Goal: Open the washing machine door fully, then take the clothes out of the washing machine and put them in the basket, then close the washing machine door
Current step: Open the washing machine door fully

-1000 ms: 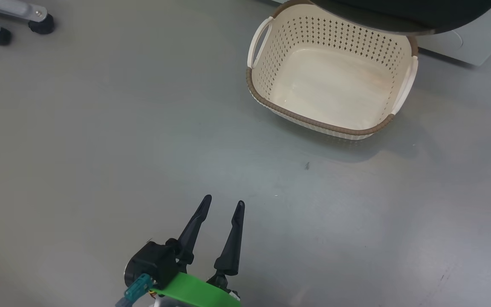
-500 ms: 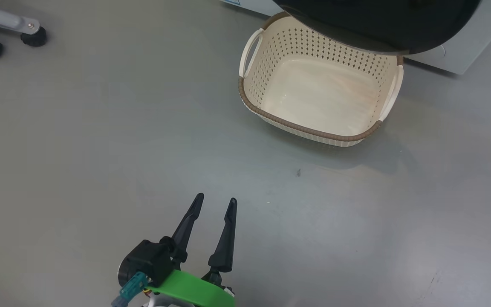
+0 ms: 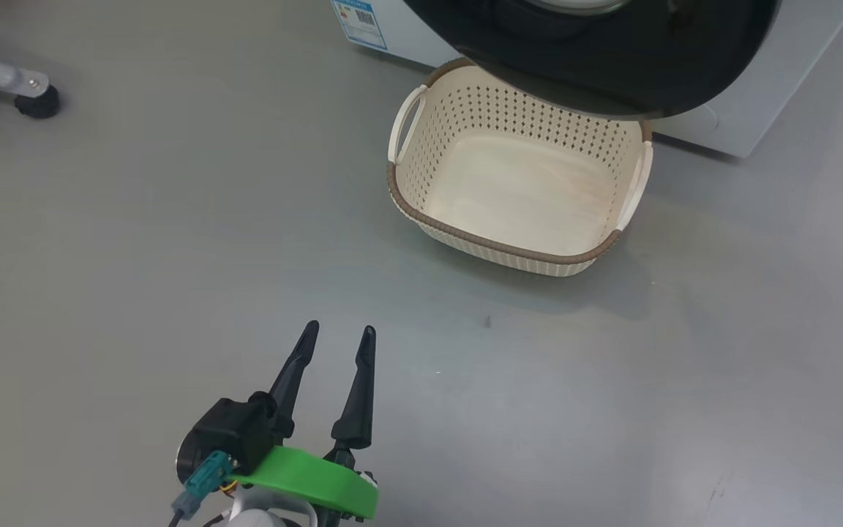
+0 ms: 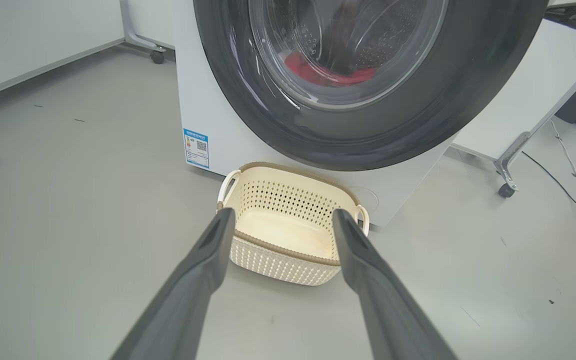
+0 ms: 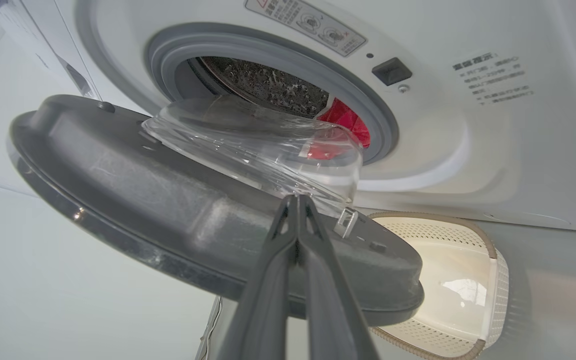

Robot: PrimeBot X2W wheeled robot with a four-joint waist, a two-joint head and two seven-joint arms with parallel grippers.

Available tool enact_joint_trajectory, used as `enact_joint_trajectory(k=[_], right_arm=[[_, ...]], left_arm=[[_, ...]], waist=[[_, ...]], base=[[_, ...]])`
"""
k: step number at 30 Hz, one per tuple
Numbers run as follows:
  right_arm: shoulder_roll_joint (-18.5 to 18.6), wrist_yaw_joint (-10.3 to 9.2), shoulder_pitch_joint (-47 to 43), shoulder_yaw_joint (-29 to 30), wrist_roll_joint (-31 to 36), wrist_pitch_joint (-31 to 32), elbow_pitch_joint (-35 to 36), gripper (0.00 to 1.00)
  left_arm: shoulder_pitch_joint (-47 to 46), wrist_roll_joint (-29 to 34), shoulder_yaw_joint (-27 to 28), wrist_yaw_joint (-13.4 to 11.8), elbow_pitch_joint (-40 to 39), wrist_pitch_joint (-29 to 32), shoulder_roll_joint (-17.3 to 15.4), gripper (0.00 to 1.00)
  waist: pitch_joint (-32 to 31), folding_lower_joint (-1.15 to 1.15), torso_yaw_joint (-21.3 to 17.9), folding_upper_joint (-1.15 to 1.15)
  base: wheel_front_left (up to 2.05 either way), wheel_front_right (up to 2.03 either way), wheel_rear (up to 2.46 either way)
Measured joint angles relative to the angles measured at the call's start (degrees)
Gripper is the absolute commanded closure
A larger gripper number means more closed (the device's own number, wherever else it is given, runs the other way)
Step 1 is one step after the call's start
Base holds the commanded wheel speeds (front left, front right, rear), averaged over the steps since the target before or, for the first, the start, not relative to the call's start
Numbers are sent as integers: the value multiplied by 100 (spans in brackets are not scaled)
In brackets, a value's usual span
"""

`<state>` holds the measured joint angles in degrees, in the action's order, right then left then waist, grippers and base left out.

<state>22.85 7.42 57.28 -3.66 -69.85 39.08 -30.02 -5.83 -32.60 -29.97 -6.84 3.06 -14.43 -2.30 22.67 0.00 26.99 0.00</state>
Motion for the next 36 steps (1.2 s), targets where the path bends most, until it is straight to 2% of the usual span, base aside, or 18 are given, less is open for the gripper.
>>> enact_joint_trajectory(k=[6, 10, 15, 19, 27, 31, 36], right_arm=[[53, 8, -331, -301, 379, -309, 204, 100], [291, 8, -597, -643, 907, -686, 558, 100], [527, 1, -1015, -1270, 1456, -1373, 1524, 100], [655, 1, -1412, -1591, 1789, -2006, 1934, 100], [655, 1, -2579, -1639, 2035, -3162, 1917, 100], [493, 1, -3151, -1579, 2030, -3616, 1813, 100], [511, 1, -3644, -1584, 2324, -4259, 1822, 100]], left_arm=[[-14, 104, 155, 0, 96, -1, 0, 0], [-12, 194, 282, 0, 202, -1, -3, 0], [-10, 202, 463, 0, 231, -1, -5, 0], [-5, 219, 634, 0, 275, -1, -8, 0], [4, 261, 918, 0, 378, -1, -7, 0], [34, 297, 1134, 0, 391, -1, -7, 0], [142, 349, 1233, 0, 396, -1, -8, 0]], waist=[[-215, 0, -184, 0], [-372, 0, -382, 0], [-570, 0, -635, 0], [-715, 0, -840, 0], [-996, 0, -1225, 0], [-1128, 0, -1408, 0], [-1253, 0, -1639, 0]], base=[[0, 0, 0], [0, 0, 0], [0, 0, 0], [0, 0, 0], [0, 0, 0], [0, 0, 0], [0, 0, 0]])
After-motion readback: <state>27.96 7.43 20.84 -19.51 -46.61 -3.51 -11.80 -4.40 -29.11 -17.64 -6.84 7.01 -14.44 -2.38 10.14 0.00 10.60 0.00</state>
